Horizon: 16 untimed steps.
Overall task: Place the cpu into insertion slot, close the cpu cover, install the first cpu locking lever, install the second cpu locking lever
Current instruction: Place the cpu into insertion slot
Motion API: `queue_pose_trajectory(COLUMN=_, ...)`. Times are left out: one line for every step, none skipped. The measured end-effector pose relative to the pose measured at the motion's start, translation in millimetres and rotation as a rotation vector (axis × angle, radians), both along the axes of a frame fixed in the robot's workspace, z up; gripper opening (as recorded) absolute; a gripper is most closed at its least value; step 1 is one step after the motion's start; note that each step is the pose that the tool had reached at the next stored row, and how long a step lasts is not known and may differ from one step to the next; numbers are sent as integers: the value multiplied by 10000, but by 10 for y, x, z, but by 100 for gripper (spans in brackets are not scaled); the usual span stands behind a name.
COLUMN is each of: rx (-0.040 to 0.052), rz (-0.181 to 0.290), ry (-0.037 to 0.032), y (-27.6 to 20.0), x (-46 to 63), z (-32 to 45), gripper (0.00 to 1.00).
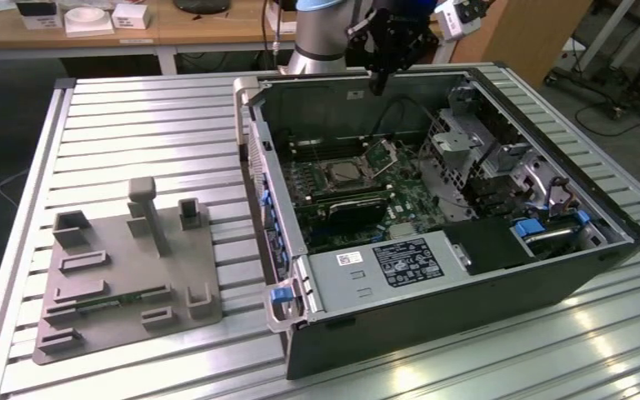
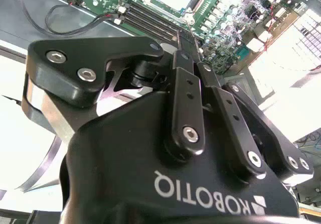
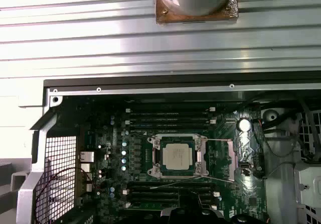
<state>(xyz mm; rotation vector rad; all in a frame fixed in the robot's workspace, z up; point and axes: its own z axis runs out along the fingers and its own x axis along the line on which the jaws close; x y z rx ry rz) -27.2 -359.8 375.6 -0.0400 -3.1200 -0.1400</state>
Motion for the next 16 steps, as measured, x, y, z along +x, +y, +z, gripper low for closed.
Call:
queue_pose_trajectory(rx=0, rz=0, ry=0, y=0, x=0, z=0, gripper=10)
queue_pose_trajectory(rx=0, rz=0, ry=0, y=0, x=0, z=0, gripper=10)
queue_pose_trajectory(rx=0, rz=0, ry=0, y=0, x=0, z=0, gripper=10)
queue_pose_trajectory(rx=0, rz=0, ry=0, y=0, x=0, z=0, gripper=10)
queue_pose_trajectory(rx=0, rz=0, ry=0, y=0, x=0, z=0, gripper=10)
queue_pose_trajectory(rx=0, rz=0, ry=0, y=0, x=0, z=0, gripper=10)
queue_pose_trajectory(rx=0, rz=0, ry=0, y=0, x=0, z=0, gripper=10)
queue_pose_trajectory(rx=0, rz=0, ry=0, y=0, x=0, z=0, gripper=10)
queue_pose_trajectory(rx=0, rz=0, ry=0, y=0, x=0, z=0, gripper=10)
queue_pose_trajectory(rx=0, rz=0, ry=0, y=0, x=0, z=0, gripper=10)
queue_pose_trajectory(rx=0, rz=0, ry=0, y=0, x=0, z=0, gripper=10)
queue_pose_trajectory(rx=0, rz=0, ry=0, y=0, x=0, z=0, gripper=10)
queue_pose_trajectory(rx=0, rz=0, ry=0, y=0, x=0, z=0, gripper=10)
queue_pose_trajectory(rx=0, rz=0, ry=0, y=0, x=0, z=0, gripper=10)
queue_pose_trajectory(rx=0, rz=0, ry=0, y=0, x=0, z=0, gripper=10)
queue_pose_trajectory(rx=0, rz=0, ry=0, y=0, x=0, z=0, gripper=10)
